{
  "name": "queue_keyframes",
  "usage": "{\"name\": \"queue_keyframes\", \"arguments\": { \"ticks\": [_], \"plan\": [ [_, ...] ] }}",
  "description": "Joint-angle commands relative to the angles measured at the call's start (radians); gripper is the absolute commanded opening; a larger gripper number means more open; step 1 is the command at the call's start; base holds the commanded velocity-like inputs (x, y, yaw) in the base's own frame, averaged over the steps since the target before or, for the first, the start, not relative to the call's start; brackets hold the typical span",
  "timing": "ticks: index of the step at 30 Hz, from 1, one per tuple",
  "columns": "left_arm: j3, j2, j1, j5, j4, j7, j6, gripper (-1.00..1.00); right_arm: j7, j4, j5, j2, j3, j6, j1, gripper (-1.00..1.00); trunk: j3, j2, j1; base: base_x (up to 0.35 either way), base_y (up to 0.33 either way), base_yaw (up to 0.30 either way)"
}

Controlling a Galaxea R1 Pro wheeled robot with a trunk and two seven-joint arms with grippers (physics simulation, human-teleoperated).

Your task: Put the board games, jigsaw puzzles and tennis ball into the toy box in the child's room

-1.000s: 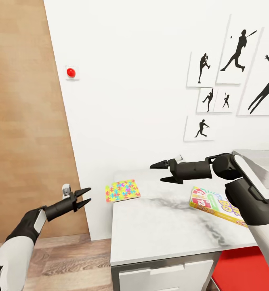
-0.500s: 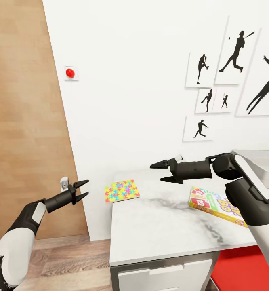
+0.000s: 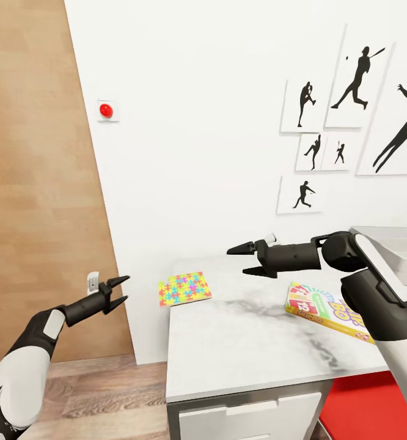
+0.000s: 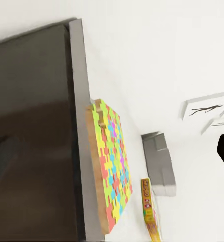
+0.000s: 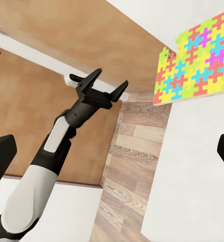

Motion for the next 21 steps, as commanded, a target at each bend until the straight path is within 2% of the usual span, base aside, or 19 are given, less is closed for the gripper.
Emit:
{"name": "queue_keyframes", "arguments": {
  "ticks": [1,9,21],
  "plan": [
    [0.007,0.0,-0.001,-0.001,0.005,0.007,0.004,1.0,-0.01,0.0,-0.01,-0.001,0.001,0.0,-0.001,1.0,-0.001,-0.001,0.0,0.0,0.0,0.0],
    [0.012,-0.003,-0.001,-0.001,0.014,0.024,0.003,1.0,-0.01,0.0,-0.01,-0.001,0.001,0.0,-0.001,1.0,0.0,-0.001,0.0,0.0,0.0,-0.011],
    [0.013,-0.002,-0.001,-0.001,0.039,0.026,-0.004,1.0,-0.01,0.0,-0.01,-0.002,0.001,0.0,-0.001,1.0,0.007,-0.001,0.0,0.0,0.0,-0.088]
  ]
}}
